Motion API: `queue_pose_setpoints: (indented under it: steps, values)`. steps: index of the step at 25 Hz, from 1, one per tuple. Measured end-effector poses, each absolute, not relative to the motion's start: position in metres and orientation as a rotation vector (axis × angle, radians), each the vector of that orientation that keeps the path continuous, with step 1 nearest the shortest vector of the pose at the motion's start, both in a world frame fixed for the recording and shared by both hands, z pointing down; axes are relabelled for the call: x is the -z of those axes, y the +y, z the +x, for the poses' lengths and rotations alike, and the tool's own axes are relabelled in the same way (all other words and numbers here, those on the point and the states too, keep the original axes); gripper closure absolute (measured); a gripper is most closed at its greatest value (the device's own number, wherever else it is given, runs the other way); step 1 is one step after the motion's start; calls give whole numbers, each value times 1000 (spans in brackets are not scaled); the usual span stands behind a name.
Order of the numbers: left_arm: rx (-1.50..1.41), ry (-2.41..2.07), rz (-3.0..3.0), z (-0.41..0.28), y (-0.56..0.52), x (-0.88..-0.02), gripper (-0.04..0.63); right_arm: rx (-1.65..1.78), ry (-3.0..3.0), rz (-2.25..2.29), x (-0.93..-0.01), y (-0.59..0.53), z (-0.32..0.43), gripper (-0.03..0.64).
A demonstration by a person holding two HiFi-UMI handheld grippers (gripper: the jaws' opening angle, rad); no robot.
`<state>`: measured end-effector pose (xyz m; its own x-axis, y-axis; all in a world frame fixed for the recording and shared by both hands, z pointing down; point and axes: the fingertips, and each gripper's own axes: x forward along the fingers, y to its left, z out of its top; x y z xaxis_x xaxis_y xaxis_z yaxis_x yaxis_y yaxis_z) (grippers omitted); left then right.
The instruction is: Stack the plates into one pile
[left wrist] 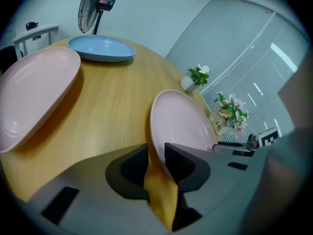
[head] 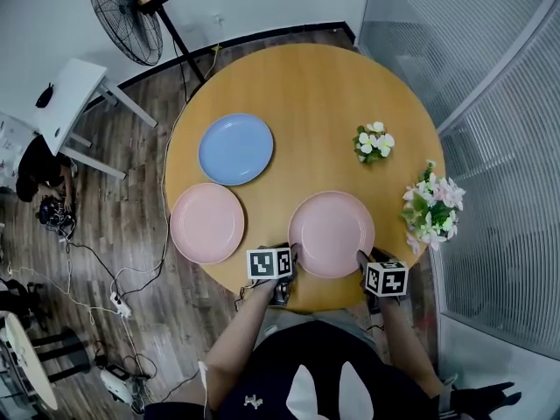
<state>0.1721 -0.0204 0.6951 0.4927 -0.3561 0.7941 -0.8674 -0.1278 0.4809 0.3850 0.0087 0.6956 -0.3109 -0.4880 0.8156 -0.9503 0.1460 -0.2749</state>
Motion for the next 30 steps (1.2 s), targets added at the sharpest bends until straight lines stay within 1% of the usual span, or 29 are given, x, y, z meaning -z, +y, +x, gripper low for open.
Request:
queue_pose_setpoints:
  steps: [5,6,18,30]
  values:
    - [-597,-1044,1714,175,-22,-695,496,-1068,-1840,1390,-699,8,388,488]
    - [-592,-1042,1716,176,-22,-695,509,-1071,-1835,1393,-700,8,389,499]
    - [-585,-1076,1715,164,-15,-689,509,-1065,-1897,1401,-682,1,377,508]
    - [-444,-1145,1773,141,-26,-641,509,-987,-2019,1408,-636,-27,355,514]
